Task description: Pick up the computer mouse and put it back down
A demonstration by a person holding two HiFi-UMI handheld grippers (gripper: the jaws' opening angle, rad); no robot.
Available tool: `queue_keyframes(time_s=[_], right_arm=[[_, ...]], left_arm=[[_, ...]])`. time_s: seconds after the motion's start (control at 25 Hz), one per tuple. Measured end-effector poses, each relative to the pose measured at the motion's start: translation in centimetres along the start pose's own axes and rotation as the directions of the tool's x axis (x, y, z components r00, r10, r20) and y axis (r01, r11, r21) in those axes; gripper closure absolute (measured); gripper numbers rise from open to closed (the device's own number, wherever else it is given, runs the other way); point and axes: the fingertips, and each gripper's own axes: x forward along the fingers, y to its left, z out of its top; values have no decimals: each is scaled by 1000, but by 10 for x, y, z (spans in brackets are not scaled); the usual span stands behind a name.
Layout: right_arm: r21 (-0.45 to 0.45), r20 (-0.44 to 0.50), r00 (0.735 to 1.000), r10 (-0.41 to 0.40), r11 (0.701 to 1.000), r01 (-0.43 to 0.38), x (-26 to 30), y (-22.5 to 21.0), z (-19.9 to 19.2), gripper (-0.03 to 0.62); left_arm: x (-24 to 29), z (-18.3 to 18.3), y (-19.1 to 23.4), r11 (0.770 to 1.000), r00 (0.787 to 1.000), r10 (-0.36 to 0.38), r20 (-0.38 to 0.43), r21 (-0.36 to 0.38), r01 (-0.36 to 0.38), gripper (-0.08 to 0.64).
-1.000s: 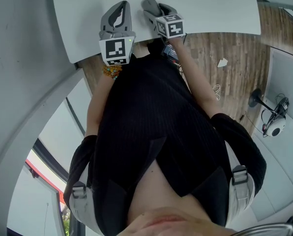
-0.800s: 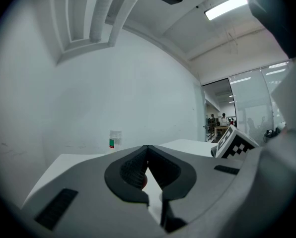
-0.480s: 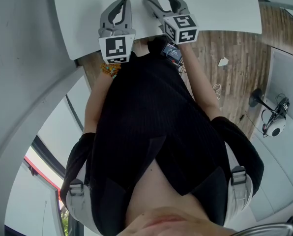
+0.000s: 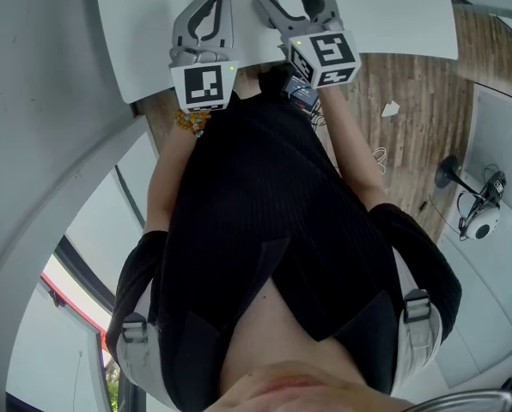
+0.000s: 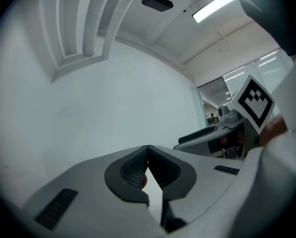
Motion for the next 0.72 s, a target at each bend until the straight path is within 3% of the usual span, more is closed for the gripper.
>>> queue_keyframes(time_s=[0.2, 0.28, 0.32, 0.72], right_arm=[[7, 5, 1000, 11, 1000, -11, 0, 4, 4, 319], [-6, 11, 1000, -6, 1000, 6, 0, 3, 5, 412], [-13, 16, 1000, -10, 1000, 10, 0, 3, 5, 425], [-48, 48, 999, -4, 999, 6, -2, 7, 11, 463]], left_arm=[[1, 1, 4, 1000, 1000, 6, 1, 4, -6, 557], [1, 0, 5, 1000, 1000, 7, 2, 5, -7, 557], [1, 0, 5, 1000, 1000, 8, 5, 2, -8, 557], [1, -3, 6, 1000, 1000, 12, -2, 6, -12, 557]])
